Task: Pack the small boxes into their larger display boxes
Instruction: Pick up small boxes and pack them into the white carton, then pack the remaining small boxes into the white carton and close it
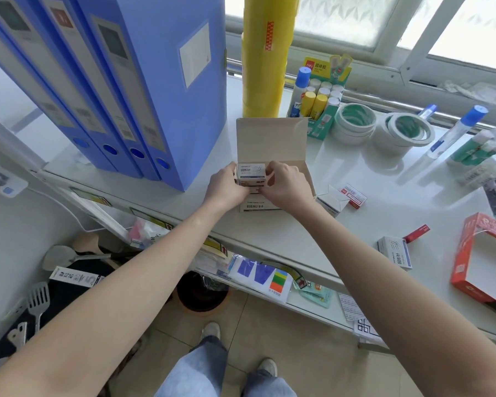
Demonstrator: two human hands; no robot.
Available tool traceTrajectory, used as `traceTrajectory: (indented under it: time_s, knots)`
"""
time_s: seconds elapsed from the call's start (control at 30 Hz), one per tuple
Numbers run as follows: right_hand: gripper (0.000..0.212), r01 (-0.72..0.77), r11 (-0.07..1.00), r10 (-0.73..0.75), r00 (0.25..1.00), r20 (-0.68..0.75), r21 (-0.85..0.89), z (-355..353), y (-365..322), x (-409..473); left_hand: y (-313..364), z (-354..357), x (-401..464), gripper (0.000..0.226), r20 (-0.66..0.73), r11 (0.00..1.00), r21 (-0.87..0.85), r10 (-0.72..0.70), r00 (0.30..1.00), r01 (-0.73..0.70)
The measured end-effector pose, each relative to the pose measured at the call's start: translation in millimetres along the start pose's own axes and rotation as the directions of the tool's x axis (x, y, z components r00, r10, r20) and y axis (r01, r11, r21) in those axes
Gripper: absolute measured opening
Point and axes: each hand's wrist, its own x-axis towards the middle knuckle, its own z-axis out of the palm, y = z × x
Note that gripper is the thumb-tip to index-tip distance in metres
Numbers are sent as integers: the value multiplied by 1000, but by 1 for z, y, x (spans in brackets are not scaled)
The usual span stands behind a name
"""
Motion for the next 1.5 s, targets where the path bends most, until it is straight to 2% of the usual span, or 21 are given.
traceTrajectory:
  time_s: [0.1,0.2,0.27,0.37,0.47,0.6,0.73,0.83,1.0,1.13,1.27,1.33,1.4,1.5]
  knots:
    - [36,16,1000,-16,1000,-24,-1,-6,1,-4,4,-1,-3,36,-9,1000,25,-3,1000,3]
    - [37,45,999,-45,997,-60,9,-14,2,-8,12,-2,-6,65,-76,1000,21,3,997,-1]
    - [36,57,998,-55,995,-87,17,-22,3,-12,18,-2,-11,75,-166,999,-21,41,985,-45]
    - [34,62,998,-57,989,-133,32,-35,5,-18,29,0,-18,66,-274,990,-11,134,952,-142]
    - [30,71,996,-60,977,-203,47,-49,13,-26,45,8,-26,58,-289,968,2,241,926,-251]
    - [27,70,996,-49,957,-287,62,-67,34,-40,61,28,-32,57,-195,925,92,380,904,-368]
    - [28,-2,998,23,952,-306,66,-82,63,-56,73,57,-36,60,11,828,269,508,861,-492]
    - [29,-74,995,91,950,-299,67,-89,88,-68,81,79,-37,63,189,699,432,549,815,-571]
    - [29,-191,979,203,944,-260,71,-97,126,-88,89,108,-29,63,376,463,628,524,764,-626]
    - [29,-260,962,273,931,-241,84,-96,148,-106,89,127,-21,62,442,316,703,507,740,-637]
    - [30,-320,942,335,913,-234,99,-93,166,-123,89,142,-22,48,442,239,720,565,696,-652]
    - [30,-331,939,343,912,-223,91,-90,170,-127,91,141,-22,42,429,241,717,587,687,-654]
    - [30,-339,937,349,916,-198,80,-89,169,-128,96,138,-23,40,407,291,677,617,673,-676]
    - [38,-339,939,342,923,-173,48,-87,167,-130,101,135,-28,42,326,473,512,666,671,-717]
